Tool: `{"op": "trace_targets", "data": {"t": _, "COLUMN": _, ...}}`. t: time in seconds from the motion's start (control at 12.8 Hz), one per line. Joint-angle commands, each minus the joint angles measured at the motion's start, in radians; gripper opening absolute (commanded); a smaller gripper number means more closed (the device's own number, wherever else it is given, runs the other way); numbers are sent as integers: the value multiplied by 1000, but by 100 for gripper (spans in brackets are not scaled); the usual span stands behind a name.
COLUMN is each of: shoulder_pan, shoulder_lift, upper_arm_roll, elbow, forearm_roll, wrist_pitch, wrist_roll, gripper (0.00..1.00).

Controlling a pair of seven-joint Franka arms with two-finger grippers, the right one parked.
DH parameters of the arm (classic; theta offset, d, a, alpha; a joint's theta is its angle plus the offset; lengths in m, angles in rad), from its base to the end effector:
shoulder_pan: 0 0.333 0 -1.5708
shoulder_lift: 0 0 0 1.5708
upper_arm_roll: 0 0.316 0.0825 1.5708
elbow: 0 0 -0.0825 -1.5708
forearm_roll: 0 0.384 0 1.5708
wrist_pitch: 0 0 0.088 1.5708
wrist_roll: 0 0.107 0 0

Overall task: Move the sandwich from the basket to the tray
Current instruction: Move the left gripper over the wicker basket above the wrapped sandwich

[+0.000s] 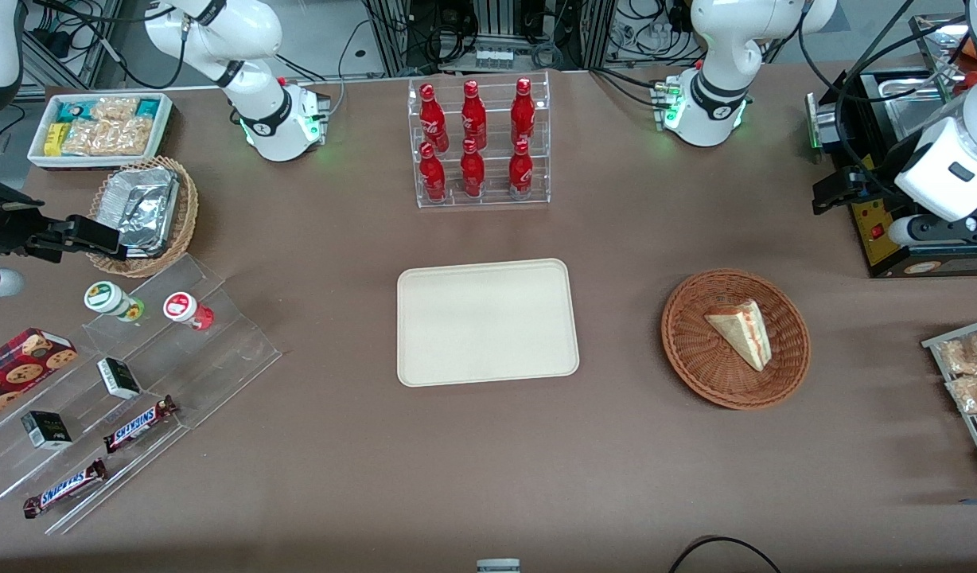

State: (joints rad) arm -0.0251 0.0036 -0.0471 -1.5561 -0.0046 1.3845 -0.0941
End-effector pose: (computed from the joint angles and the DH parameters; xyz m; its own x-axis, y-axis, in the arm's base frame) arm 0.5333 -0.0391 0.6148 0.9845 0.0221 -0.1740 0.0204 -0.9997 -0.0116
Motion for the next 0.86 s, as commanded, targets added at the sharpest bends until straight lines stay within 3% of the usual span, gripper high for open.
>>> {"op": "trace_targets", "data": {"t": 0.0, "shoulder_pan": -9, "shoulder_lift": -10, "upper_arm_roll": 3, "elbow": 7, "forearm_roll": 17, "wrist_pitch": 16, "wrist_roll": 8, "gripper": 100}}
{"op": "trace_targets", "data": {"t": 0.47, "shoulder_pan": -10, "shoulder_lift": 16, "upper_arm_roll": 4, "elbow": -27, "forearm_roll": 15, "wrist_pitch": 89, "wrist_roll": 7, "gripper": 100}}
{"op": "trace_targets", "data": {"t": 0.78, "shoulder_pan": -7, "shoulder_lift": 19, "upper_arm_roll": 4, "elbow": -151, "forearm_roll": 2, "wrist_pitch": 201, "wrist_roll": 4, "gripper": 100}}
